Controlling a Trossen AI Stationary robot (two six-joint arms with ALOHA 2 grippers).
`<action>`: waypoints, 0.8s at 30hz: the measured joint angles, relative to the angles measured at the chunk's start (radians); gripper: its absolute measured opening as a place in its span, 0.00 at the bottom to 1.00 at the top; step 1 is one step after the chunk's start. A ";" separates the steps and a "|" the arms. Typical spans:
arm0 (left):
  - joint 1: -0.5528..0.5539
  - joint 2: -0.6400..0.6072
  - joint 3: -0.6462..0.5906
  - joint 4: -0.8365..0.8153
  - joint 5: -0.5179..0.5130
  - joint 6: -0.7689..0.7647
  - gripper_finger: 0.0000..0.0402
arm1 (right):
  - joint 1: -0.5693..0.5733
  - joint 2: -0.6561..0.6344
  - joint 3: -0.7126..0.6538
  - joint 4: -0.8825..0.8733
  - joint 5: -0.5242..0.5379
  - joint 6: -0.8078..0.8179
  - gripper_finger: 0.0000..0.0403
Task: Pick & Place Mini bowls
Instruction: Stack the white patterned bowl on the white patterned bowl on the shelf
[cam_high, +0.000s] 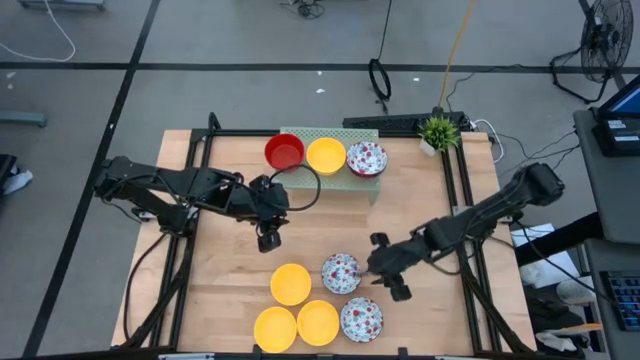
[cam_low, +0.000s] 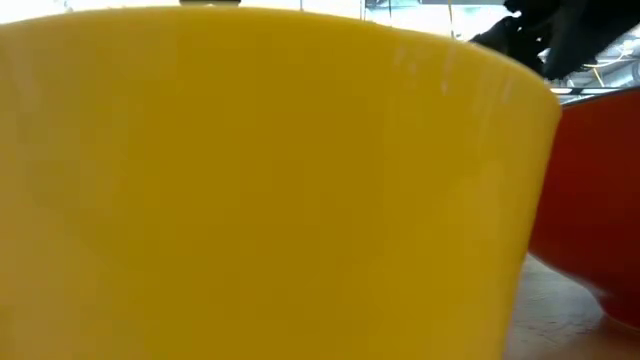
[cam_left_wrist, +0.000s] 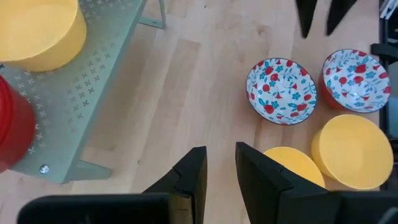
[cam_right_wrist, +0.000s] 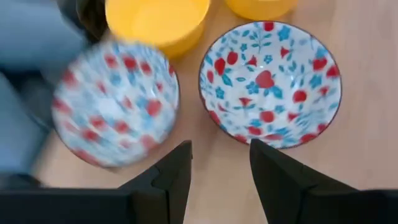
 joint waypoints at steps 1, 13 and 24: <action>-0.004 0.000 0.000 0.000 0.004 -0.003 0.22 | 0.007 0.011 0.000 -0.002 0.025 -0.078 0.37; -0.052 0.000 0.000 -0.001 0.026 -0.049 0.22 | 0.034 0.142 0.000 0.126 0.126 -0.561 0.37; -0.050 0.000 0.000 0.000 0.023 -0.051 0.22 | 0.038 0.158 0.000 0.120 0.181 -0.761 0.36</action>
